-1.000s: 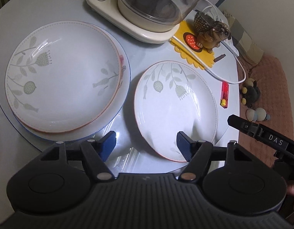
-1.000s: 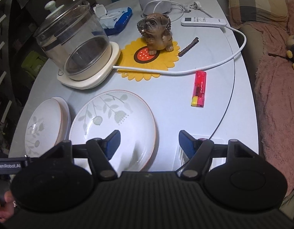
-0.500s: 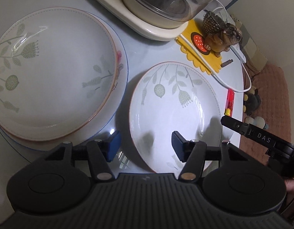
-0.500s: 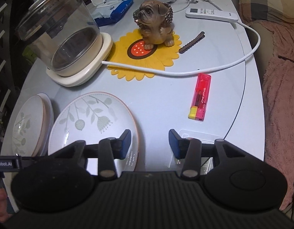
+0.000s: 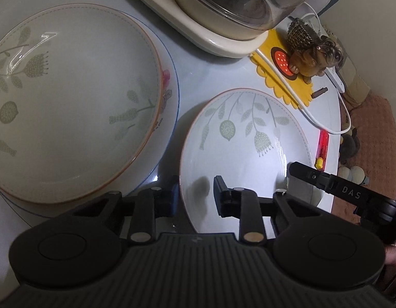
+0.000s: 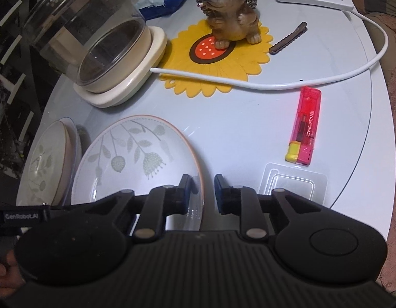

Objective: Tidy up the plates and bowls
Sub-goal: 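Close the left gripper on the plate rim while the right gripper closes beside it, then lift the larger leaf-pattern plate with both grippers toward the plate stack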

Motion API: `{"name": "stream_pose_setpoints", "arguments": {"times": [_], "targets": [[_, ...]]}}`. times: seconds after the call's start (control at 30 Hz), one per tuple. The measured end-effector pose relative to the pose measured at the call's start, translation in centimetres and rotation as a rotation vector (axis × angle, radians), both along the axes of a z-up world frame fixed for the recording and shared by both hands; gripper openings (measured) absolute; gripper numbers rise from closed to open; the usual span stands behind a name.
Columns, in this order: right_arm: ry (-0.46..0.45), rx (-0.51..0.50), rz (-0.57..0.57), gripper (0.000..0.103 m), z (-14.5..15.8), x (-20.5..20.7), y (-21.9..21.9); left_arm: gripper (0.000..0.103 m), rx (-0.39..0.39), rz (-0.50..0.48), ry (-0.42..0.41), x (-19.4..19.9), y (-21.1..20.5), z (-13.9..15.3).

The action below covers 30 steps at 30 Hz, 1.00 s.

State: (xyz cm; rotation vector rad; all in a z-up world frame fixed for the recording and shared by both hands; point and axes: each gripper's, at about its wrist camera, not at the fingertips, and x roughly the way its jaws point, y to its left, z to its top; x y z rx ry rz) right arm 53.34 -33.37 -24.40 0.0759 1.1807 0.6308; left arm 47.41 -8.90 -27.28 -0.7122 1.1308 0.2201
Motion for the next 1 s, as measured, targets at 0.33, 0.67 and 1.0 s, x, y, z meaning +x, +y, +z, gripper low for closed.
{"name": "stream_pose_setpoints", "arguments": {"times": [0.33, 0.67, 1.0], "targets": [[0.042, 0.077, 0.086, 0.017, -0.8, 1.0, -0.1, 0.026, -0.002, -0.011, -0.008, 0.1, 0.3, -0.6], [0.095, 0.117, 0.148, 0.016, -0.7, 0.4, -0.2, 0.026, 0.005, 0.017, -0.062, -1.4, 1.2, 1.5], [0.092, 0.17, 0.112, 0.016, 1.8, -0.9, -1.1, 0.026, -0.016, 0.037, -0.123, -2.9, 1.8, 4.1]]}}
